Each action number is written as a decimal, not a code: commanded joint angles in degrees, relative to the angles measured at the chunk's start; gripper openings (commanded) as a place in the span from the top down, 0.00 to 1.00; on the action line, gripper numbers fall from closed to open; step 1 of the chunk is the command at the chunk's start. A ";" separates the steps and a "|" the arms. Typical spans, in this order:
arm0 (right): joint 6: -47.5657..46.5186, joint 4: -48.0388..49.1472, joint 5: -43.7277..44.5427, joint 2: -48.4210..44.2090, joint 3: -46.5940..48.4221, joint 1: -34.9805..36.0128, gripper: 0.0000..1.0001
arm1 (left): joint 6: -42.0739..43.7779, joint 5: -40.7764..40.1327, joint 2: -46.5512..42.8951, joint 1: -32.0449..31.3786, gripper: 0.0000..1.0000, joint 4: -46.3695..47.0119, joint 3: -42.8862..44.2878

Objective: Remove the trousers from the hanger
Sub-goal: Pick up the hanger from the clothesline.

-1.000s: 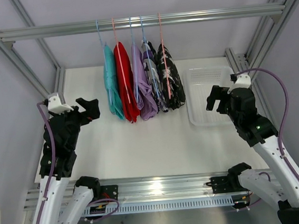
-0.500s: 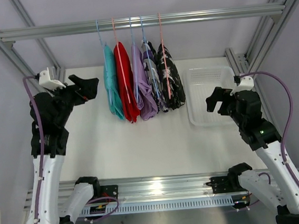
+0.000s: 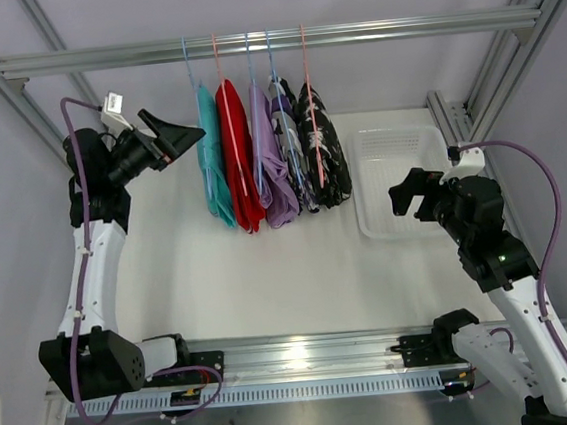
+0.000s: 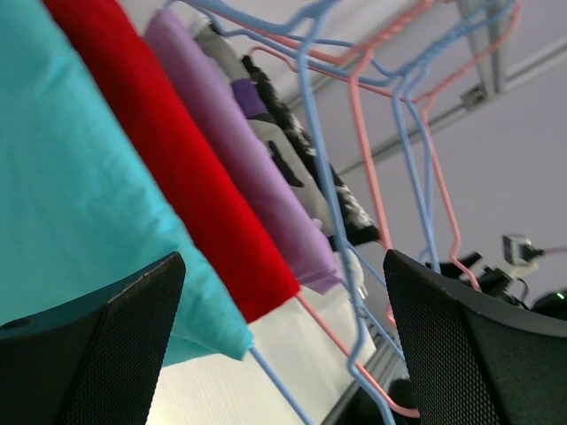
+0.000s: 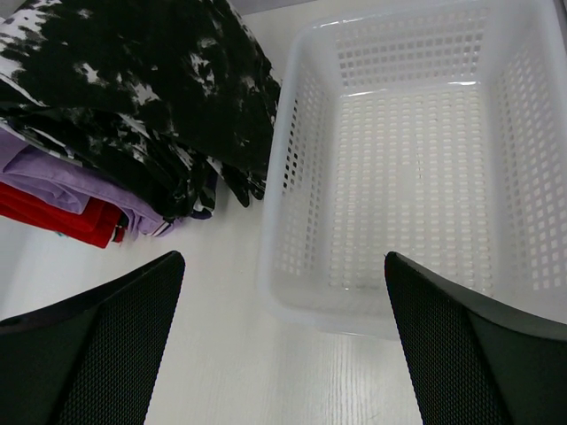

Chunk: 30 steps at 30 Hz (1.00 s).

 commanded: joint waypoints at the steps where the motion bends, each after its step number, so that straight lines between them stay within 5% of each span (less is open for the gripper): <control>1: 0.47 2.57 -2.17 -0.52 -0.35 -0.46 0.01 | -2.44 6.80 -0.32 0.09 0.03 5.35 3.24; 17: 0.91 4.24 -2.70 -4.04 -1.76 -1.25 0.00 | -6.57 7.06 5.22 -4.93 0.11 9.48 1.92; 22: 1.09 4.24 -4.37 -3.51 -1.76 -1.34 0.00 | -7.45 6.98 5.31 -7.12 0.20 10.62 2.62; 30: 0.91 4.15 -4.63 -3.25 -1.76 -1.42 0.01 | -10.17 8.12 6.27 -7.12 0.50 13.35 3.41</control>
